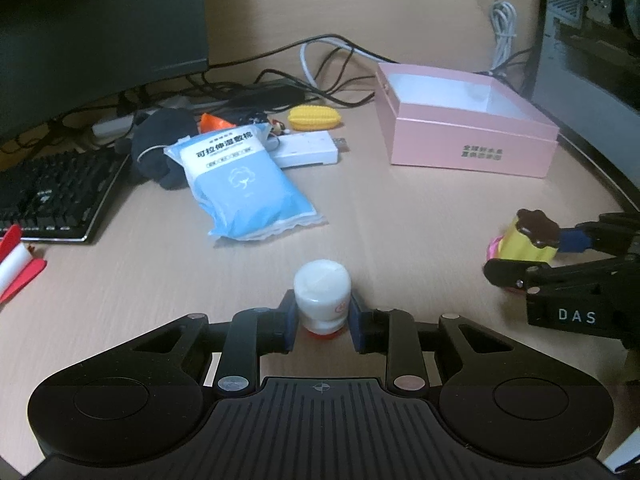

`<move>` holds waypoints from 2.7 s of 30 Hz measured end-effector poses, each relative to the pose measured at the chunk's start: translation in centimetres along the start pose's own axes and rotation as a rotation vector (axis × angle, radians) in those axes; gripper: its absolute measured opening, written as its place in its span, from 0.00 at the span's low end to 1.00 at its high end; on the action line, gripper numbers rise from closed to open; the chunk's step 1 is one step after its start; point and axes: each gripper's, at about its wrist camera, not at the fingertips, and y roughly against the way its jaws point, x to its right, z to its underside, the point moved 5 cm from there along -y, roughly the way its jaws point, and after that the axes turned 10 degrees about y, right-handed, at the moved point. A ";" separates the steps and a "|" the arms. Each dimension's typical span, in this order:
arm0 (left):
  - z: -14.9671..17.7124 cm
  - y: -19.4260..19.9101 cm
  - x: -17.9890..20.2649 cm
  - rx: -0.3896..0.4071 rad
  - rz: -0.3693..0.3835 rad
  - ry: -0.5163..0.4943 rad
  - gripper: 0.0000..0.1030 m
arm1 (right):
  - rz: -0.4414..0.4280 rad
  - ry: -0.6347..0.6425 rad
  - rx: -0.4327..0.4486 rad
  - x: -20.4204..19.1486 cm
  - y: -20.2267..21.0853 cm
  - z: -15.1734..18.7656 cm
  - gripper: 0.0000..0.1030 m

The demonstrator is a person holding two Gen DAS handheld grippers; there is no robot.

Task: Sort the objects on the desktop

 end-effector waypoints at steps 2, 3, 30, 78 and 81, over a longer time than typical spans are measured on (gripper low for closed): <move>0.2 0.1 0.2 -0.014 0.010 -0.013 0.28 | 0.001 0.006 -0.005 -0.1 0.3 0.2 0.54; 0.3 0.2 0.4 -0.023 0.012 -0.027 0.28 | 0.004 0.005 -0.005 -0.1 0.6 0.3 0.54; -22.0 0.5 9.2 0.379 0.196 -0.076 0.80 | 0.336 0.131 0.311 10.3 6.8 -13.2 0.74; 0.6 4.7 -12.8 -0.030 -0.195 0.367 0.96 | 0.154 -0.064 -0.072 -2.3 -19.8 -21.4 0.71; 0.6 4.3 -13.3 -0.042 -0.198 0.373 0.96 | 0.116 -0.065 -0.087 -2.3 -20.6 -20.7 0.56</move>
